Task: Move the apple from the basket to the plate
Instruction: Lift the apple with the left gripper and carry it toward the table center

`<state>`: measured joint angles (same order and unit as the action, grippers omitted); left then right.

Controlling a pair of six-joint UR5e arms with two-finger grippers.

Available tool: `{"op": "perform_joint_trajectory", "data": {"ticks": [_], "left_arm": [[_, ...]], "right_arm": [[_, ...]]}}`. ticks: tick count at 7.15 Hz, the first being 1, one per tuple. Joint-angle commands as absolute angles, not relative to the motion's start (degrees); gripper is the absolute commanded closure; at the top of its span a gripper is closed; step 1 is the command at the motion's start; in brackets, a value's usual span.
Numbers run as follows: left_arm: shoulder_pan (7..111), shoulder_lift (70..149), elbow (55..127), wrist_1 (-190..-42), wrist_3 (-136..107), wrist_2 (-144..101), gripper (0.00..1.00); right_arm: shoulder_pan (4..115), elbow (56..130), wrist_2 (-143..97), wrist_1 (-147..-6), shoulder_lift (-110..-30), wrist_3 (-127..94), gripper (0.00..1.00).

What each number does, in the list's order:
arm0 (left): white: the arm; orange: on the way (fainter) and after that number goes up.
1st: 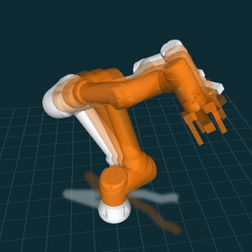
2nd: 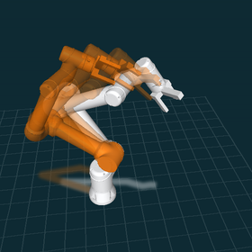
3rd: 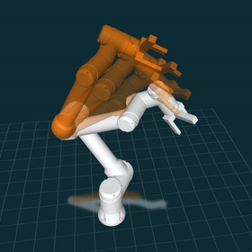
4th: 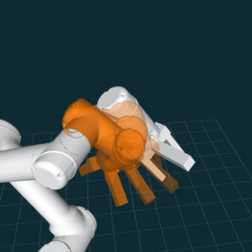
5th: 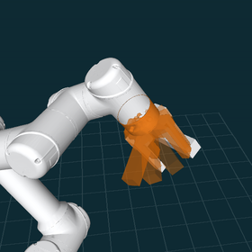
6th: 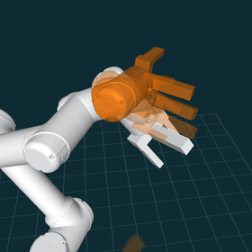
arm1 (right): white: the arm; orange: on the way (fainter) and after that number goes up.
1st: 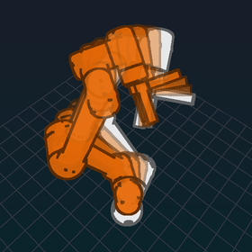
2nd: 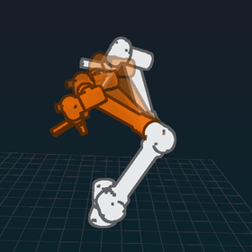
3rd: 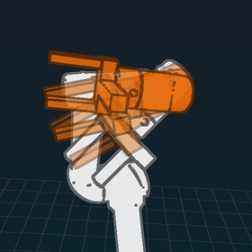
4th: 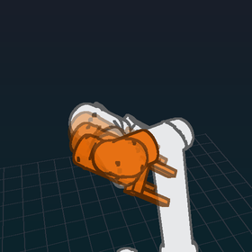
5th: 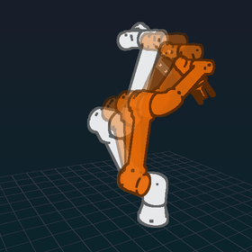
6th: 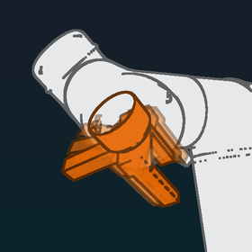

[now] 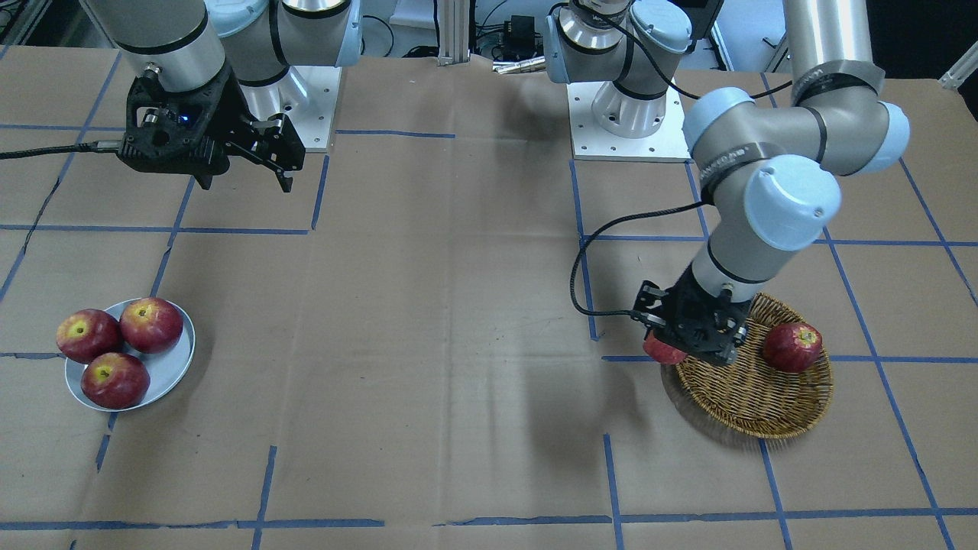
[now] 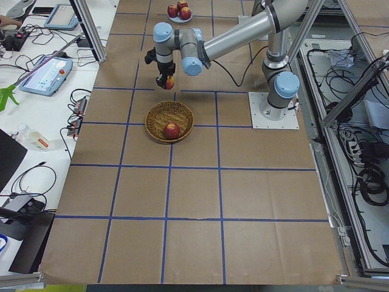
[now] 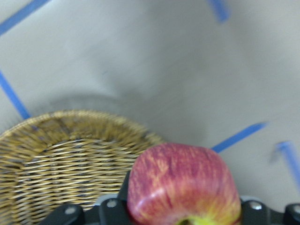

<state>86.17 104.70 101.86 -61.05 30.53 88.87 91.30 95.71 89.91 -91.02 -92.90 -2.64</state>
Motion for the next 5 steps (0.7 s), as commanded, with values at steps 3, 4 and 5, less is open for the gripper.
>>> {"op": "perform_joint_trajectory", "data": {"ticks": [3,4,5], "left_arm": [[103.2,109.9,100.3,-58.6,5.8,88.3,0.54],[105.6,112.6,98.7,-56.4,4.7,88.4,0.53],[107.7,116.2,95.8,-55.5,3.5,88.2,0.53]], "right_arm": [[91.3,95.7,89.9,-91.1,-92.9,-2.6,0.00],[91.3,95.7,89.9,-91.1,-92.9,-2.6,0.00],[91.3,95.7,89.9,-91.1,-92.9,-2.6,0.00]]}}
